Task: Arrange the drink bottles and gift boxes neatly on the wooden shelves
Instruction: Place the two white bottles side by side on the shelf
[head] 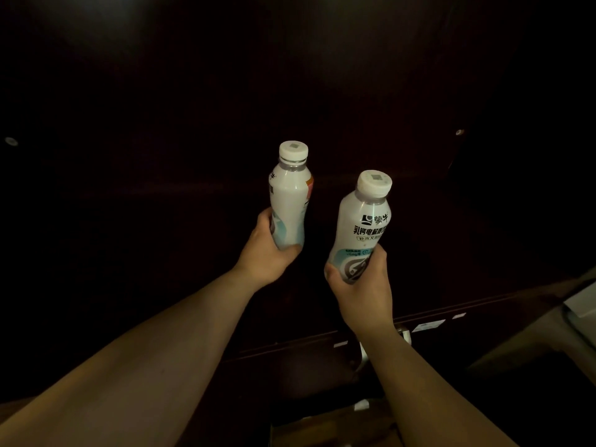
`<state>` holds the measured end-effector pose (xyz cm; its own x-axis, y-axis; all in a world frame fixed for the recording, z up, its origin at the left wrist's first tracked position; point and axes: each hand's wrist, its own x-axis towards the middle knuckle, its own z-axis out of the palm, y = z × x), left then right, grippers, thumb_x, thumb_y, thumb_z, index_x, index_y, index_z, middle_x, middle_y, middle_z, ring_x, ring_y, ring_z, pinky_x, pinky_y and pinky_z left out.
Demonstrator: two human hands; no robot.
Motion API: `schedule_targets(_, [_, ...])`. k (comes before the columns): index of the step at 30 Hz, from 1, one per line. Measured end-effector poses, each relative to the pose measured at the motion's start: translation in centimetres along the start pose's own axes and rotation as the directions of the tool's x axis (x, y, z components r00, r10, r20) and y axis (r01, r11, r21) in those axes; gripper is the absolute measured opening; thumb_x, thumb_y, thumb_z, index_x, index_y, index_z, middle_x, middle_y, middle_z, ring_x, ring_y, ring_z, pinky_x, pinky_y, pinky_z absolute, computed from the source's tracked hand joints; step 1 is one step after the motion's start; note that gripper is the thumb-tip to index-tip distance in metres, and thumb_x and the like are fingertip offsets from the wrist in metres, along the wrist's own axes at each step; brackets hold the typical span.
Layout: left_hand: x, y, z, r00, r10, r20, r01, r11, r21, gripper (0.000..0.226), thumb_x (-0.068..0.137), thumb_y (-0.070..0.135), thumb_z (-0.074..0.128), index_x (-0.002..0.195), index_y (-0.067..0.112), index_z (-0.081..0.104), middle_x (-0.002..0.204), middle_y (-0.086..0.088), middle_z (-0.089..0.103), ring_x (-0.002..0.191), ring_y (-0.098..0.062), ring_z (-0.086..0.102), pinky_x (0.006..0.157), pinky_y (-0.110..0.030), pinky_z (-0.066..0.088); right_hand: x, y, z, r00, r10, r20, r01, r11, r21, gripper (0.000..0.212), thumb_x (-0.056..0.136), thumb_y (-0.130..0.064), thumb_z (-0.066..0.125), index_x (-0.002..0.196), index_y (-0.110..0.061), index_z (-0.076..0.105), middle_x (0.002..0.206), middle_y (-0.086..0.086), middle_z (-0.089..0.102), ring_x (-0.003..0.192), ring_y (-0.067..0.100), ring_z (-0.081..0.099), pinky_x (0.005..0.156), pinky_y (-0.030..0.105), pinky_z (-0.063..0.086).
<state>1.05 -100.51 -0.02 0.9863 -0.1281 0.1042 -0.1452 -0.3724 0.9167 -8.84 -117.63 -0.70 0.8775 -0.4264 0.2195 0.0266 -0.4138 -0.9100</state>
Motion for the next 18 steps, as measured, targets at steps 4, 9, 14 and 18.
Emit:
schedule_targets(4, [-0.1,0.16,0.53,0.996,0.022,-0.086,-0.017,0.998,0.064,0.093,0.064,0.032,0.092,0.14,0.017,0.041,0.128,0.0,0.051,0.117,-0.017,0.055,0.099,-0.035,0.049,-0.05,0.04,0.0,1.0,-0.016,-0.002,0.016,1.0,-0.017,0.07,0.08,-0.032,0.082,0.136,-0.03,0.04,0.125,-0.008,0.06,0.109,0.006,0.064,0.078,0.016,0.05])
schedule_targets(9, [-0.3,0.59,0.72,0.998,0.02,-0.062,-0.017,0.999,0.051,0.1,0.063,0.039,0.09,0.145,0.02,0.035,0.128,0.004,0.046,0.118,-0.013,0.05,0.096,-0.031,0.045,-0.07,-0.04,-0.09,1.0,-0.016,0.005,0.016,1.0,-0.022,0.068,0.081,-0.031,0.082,0.135,-0.03,0.04,0.123,-0.007,0.06,0.106,0.004,0.064,0.074,0.013,0.048])
schedule_targets(14, [-0.51,0.41,0.24,1.0,-0.016,0.014,0.017,0.998,-0.064,0.094,0.076,0.025,0.083,0.152,0.029,0.027,0.124,0.011,0.059,0.113,-0.008,0.061,0.096,-0.027,0.05,-0.05,-0.03,-0.08,1.0,-0.017,0.002,0.017,0.999,-0.028,0.069,0.08,-0.032,0.083,0.135,-0.029,0.041,0.123,-0.008,0.06,0.106,0.004,0.064,0.073,0.012,0.047])
schedule_targets(18, [-0.52,0.35,0.54,0.999,0.012,-0.046,-0.013,1.0,-0.029,0.094,0.067,0.03,0.091,0.144,0.026,0.038,0.127,0.006,0.058,0.11,-0.008,0.061,0.091,-0.027,0.052,-0.02,0.09,0.02,1.0,-0.01,0.003,0.01,1.0,-0.019,0.069,0.08,-0.031,0.083,0.134,-0.03,0.041,0.123,-0.008,0.06,0.106,0.003,0.064,0.073,0.013,0.048])
